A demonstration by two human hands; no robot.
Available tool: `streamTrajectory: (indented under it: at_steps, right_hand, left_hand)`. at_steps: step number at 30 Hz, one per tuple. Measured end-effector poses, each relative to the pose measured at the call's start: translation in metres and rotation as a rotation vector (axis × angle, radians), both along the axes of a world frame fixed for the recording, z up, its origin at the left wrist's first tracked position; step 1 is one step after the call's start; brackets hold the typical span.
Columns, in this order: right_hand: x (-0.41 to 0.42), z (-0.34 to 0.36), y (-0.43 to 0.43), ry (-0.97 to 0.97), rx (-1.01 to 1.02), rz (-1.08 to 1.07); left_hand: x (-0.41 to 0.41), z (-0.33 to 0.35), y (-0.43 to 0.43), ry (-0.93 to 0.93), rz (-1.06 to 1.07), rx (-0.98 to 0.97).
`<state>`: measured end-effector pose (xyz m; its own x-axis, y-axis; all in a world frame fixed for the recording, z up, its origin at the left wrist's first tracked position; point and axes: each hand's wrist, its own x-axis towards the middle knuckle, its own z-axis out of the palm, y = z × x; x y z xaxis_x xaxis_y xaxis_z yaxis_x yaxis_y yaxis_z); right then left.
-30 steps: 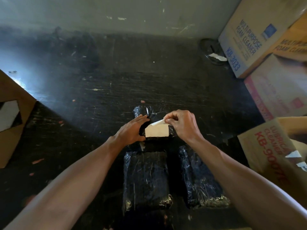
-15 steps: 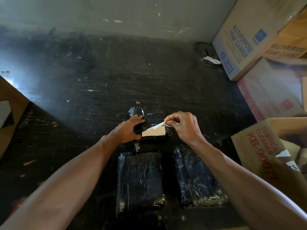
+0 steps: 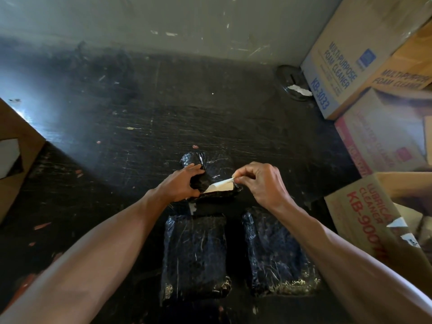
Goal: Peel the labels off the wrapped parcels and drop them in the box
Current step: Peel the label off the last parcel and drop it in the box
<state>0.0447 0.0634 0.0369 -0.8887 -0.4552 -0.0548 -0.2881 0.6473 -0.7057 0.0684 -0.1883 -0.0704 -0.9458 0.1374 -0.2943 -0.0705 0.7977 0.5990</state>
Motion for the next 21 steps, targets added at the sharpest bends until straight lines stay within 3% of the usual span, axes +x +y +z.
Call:
streamTrajectory:
  at_steps: [6, 9, 21]
  right_hand:
    - [-0.019, 0.067, 0.014, 0.216, -0.114, -0.119]
    - [-0.033, 0.112, 0.027, 0.253, -0.050, -0.086]
    - [-0.016, 0.083, 0.141, 0.162, 0.023, -0.350]
  left_hand:
    - [0.004, -0.003, 0.003, 0.007, -0.026, -0.057]
    - [0.003, 0.004, 0.006, -0.014, -0.056, -0.085]
    - [0.023, 0.055, 0.069, 0.065, 0.061, 0.064]
